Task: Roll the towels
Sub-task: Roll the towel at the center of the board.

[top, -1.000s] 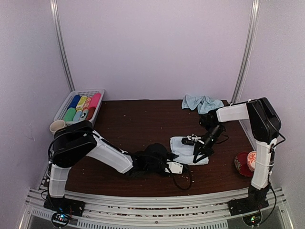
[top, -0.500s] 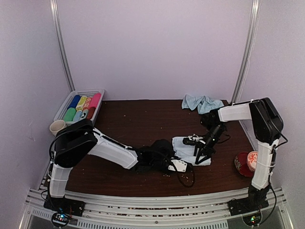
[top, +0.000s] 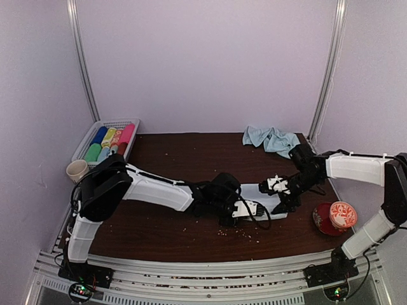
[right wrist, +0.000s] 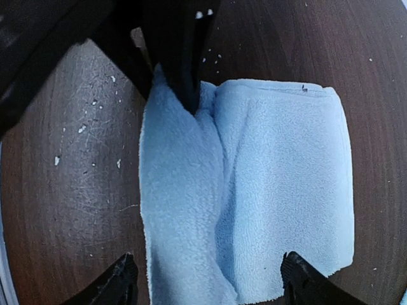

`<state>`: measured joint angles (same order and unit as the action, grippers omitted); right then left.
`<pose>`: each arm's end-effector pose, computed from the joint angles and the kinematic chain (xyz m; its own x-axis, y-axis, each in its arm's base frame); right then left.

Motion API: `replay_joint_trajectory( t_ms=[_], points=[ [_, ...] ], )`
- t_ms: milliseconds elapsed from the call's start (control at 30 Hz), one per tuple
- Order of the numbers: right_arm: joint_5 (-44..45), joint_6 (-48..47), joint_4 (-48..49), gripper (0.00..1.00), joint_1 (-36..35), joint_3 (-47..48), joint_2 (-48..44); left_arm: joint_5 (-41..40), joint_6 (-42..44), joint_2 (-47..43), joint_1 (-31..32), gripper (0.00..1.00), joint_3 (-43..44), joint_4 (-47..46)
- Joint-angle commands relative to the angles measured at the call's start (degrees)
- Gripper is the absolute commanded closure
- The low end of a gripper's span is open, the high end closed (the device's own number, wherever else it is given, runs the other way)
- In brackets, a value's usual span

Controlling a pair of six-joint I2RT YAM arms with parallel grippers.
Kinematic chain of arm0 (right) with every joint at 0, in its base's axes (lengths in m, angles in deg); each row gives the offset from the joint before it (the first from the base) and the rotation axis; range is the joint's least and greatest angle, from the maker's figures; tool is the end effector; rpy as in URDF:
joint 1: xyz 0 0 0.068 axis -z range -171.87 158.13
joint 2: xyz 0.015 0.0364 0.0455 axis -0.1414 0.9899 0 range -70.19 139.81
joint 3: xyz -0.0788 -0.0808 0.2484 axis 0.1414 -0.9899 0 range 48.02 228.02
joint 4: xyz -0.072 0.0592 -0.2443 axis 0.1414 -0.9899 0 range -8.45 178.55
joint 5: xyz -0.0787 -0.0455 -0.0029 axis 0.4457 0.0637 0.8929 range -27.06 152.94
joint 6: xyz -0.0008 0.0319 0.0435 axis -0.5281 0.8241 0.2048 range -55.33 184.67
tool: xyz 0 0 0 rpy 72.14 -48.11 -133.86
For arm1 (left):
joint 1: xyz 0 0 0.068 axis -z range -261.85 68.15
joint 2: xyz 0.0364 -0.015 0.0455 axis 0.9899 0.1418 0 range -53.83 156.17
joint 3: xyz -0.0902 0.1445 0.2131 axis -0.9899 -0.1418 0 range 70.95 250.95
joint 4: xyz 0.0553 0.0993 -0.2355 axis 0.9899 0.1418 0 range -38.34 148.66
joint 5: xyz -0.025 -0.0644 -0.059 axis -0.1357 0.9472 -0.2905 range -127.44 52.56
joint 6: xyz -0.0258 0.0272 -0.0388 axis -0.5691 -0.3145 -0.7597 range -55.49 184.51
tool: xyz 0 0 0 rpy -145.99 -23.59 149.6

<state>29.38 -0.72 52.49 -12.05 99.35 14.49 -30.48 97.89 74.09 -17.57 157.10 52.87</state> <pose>0.2465 0.1114 0.1948 0.0613 -0.7846 -0.6170 -0.9945 0.0043 -0.1043 0.2066 -0.4387 0.1288 0.2660 0.7059 -0.6564 0.9417 -0.0449 0.3334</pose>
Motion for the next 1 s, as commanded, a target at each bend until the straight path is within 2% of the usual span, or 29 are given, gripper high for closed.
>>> replay_joint_trajectory(
  t_ms=[0,167,433,700,967],
  points=[
    [2.32,-6.76,12.93,0.23,0.32,-8.11,-7.42,8.78,-8.07,5.53,-1.86,1.00,2.28,11.72],
    [-0.18,-10.60,17.39,0.25,0.42,-13.15,-11.84,17.43,-11.78,6.33,-4.68,1.00,3.19,13.12],
    [0.43,-11.10,21.97,0.27,0.39,-15.66,-8.94,24.07,-15.28,8.74,-7.41,1.00,5.94,15.54],
    [0.39,-11.99,22.12,0.32,0.32,-16.13,-8.24,26.74,-17.08,9.95,-8.61,1.00,6.96,15.93],
    [-2.98,-14.85,23.26,0.33,0.27,-18.72,-12.79,27.33,-17.77,10.42,-8.81,1.00,7.54,16.53]
  ],
)
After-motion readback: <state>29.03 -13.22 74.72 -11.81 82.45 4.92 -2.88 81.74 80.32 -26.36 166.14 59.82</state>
